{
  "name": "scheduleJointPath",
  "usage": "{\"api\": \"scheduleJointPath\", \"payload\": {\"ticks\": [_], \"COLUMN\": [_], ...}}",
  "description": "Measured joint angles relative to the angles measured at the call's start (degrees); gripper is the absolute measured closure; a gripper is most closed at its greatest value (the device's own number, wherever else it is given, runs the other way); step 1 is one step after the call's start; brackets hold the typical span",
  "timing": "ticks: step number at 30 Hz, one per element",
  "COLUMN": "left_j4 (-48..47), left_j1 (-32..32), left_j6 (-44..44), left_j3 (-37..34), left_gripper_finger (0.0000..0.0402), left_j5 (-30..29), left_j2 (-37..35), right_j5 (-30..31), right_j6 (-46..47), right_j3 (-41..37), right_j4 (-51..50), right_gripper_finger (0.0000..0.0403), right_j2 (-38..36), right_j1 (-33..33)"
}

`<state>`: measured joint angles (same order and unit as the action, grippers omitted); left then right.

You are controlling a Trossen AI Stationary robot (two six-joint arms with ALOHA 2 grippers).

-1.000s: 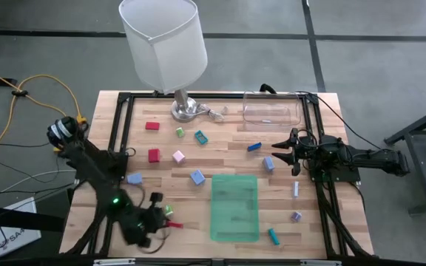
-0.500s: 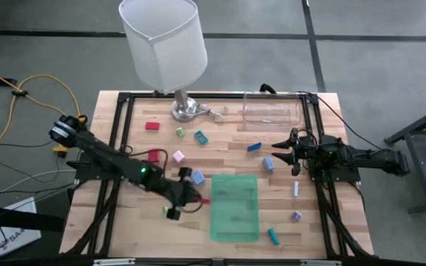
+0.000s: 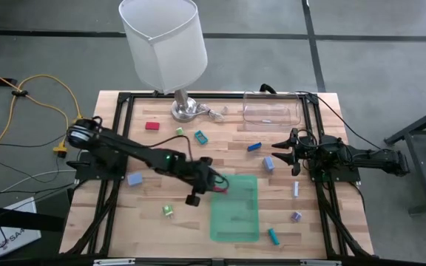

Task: Pick & Place Office items
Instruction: Put the bottom red digital clock into the green bin

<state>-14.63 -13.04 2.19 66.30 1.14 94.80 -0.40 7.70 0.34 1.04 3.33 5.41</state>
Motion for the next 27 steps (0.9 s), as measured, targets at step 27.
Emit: {"api": "scheduleJointPath", "payload": {"ticks": [27], "left_j4": [-2.2], "left_j1": [2.1], "left_j6": [0.0], "left_j3": [7.9], "left_gripper_finger": [0.0331], "left_j5": [-4.2], "left_j2": [11.6], "right_j5": [0.0], "right_j6": [0.0], "right_j3": [0.0], "right_j4": [0.0], "right_gripper_finger": [0.0256], "right_j2": [0.0], "right_j1": [0.0]}}
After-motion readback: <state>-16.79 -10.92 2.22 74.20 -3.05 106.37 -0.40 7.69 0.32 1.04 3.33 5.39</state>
